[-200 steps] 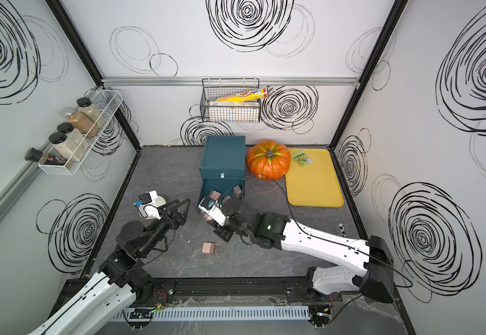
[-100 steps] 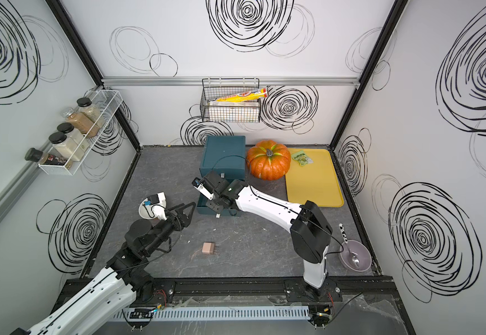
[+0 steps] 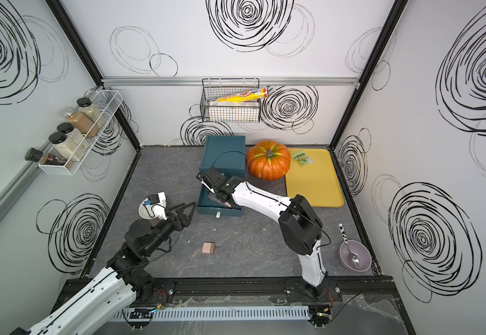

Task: Place the plugs into the drawer by color
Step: Place the plug in the drawer, then pick up the plug from the center of the board.

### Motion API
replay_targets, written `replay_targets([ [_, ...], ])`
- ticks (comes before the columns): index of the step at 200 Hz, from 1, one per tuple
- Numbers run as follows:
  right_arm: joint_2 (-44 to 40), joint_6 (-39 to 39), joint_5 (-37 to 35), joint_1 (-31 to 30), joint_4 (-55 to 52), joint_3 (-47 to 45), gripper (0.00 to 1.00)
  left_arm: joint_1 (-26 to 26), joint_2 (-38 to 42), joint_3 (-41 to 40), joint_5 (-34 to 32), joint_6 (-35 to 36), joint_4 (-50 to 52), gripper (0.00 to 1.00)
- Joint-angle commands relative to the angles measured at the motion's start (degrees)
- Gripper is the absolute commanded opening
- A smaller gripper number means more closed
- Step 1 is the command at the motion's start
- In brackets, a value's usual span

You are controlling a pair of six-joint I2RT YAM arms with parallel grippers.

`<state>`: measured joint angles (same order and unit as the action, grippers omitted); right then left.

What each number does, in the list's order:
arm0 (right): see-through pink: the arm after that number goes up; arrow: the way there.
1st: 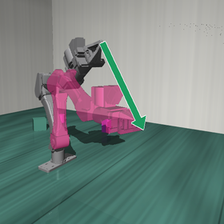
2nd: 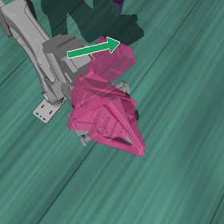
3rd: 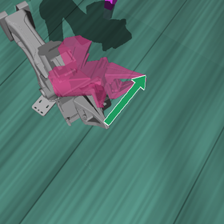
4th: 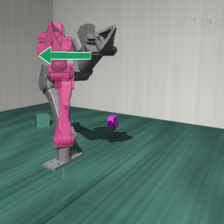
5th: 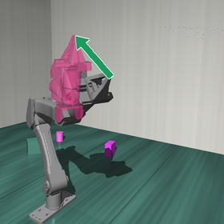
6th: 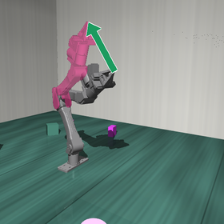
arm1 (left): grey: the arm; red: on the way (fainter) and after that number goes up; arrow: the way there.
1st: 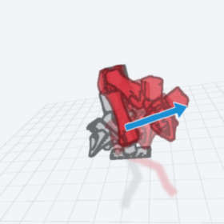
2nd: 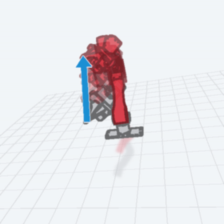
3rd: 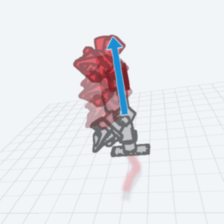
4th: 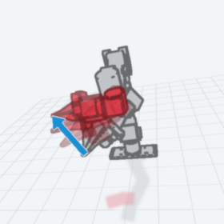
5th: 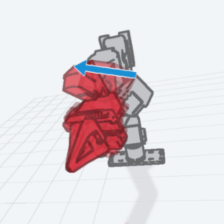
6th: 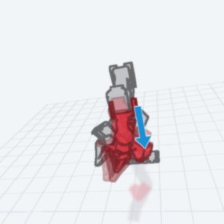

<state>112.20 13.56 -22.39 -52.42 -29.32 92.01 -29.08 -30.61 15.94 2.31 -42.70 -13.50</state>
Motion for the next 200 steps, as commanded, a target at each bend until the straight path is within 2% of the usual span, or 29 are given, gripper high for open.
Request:
replay_targets([
  [1, -0.92, 0.8, -1.93, -0.28, 3.96, -0.52, 0.15, 0.49, 0.29, 0.89, 1.1, -0.17, -3.71, 0.86],
  [27, 0.59, 1.6, -2.16, -0.36, 2.94, 0.15, 0.25, 0.47, 0.43, 0.76, 1.08, -0.28, -3.71, 0.86],
  [38, 2.0, 1.29, -3.67, -0.39, 1.45, 1.35, 0.36, 0.48, 0.41, 0.88, 1.09, -0.22, -3.64, 0.86],
  [57, 3.3, 0.38, -3.18, -0.37, -0.2, 2.3, 0.45, 0.51, 0.45, 0.91, 1.03, -0.19, -3.56, 0.86],
  [83, 1.8, -0.55, -1.08, -0.46, 0.32, 1.4, 0.53, 0.51, 0.34, 0.94, 0.98, -0.11, -3.46, 0.86],
  [112, -1.7, -2.11, 0.19, -0.39, 0.32, 0.53, 0.53, 0.53, 0.2, 1.23, 0.69, 0.13, -2.94, 0.87],
  [138, -10.45, -4.47, 6.0, -0.4, 3.72, -5.49, 0.53, 0.47, -0.71, 2.18, 1.57, 1.07, -0.99, 0.86],
  [158, -18.61, -9.12, 11.0, -0.4, 4.71, -11.34, 0.53, 0.29, -1.62, 4.11, 7.28, 2.58, 5.21, 0.82],
  [171, -24.67, -12.87, 15.51, -0.33, 6.36, -16.88, 0.53, -0.36, -0.88, 2.65, 8.51, 2.33, 9.1, 0.81],
  [189, -33.8, -18.37, 21.08, -0.4, 10.8, -27.02, 0.53, -1.61, 0.87, 0.84, 6.71, 2.62, 15.58, 0.81],
  [200, -39.87, -21.15, 23.21, -0.4, 16.24, -34.81, 0.54, -3.36, 3.17, -0.59, 4.56, 1.9, 17.82, 0.77],
])
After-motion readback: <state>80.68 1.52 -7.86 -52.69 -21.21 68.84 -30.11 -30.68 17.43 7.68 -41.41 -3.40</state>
